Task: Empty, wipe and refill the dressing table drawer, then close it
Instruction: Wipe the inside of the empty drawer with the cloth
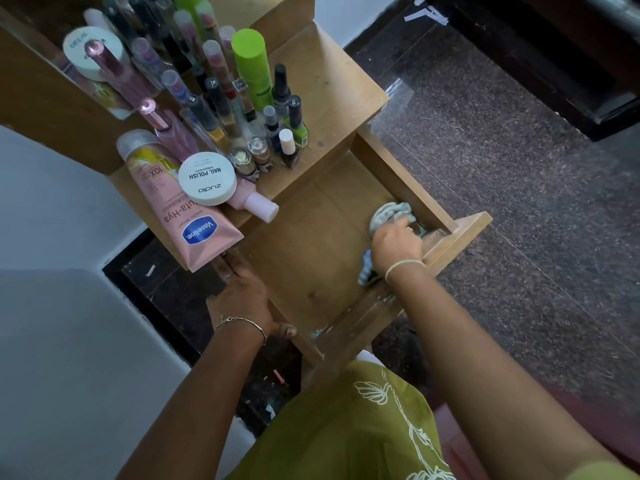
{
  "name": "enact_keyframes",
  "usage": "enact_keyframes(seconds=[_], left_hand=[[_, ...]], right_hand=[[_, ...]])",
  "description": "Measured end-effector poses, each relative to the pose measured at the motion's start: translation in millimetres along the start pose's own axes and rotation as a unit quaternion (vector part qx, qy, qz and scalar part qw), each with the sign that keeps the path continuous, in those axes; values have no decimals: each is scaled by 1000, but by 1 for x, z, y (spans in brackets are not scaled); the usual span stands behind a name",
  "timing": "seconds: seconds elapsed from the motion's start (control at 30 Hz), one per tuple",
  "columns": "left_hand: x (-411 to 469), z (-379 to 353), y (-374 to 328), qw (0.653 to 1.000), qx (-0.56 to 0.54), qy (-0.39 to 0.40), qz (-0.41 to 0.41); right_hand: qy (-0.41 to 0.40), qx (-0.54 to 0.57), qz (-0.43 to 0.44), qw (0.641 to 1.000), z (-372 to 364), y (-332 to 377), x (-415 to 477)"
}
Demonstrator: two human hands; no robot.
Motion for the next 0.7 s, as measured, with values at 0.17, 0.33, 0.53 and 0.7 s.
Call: enact_keyframes(seconds=[0.17, 0.33, 0.53, 0.7], left_hand=[[-2, 0, 1, 1000, -1, -13, 8], [-2, 1, 0, 1000, 4, -17, 7], [1, -4, 0, 1000, -18, -5, 10], [2, -4, -1, 1000, -16, 9, -2]], right_hand=[[6, 9, -20, 1000, 2, 3, -1], [38, 27, 100, 994, -23, 60, -50], [35, 60, 259, 963, -32, 115, -79], [26, -148, 431, 890, -22, 98, -68]])
Point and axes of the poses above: each hand's wrist, its own x-axis towards the middle knuckle, its own z-axis out of the back of the hand, y = z × x, the point moved 4 cm from there along x, towards the middle knuckle, and after that the axes turned 3 degrees about x, right-handed, at the moved point
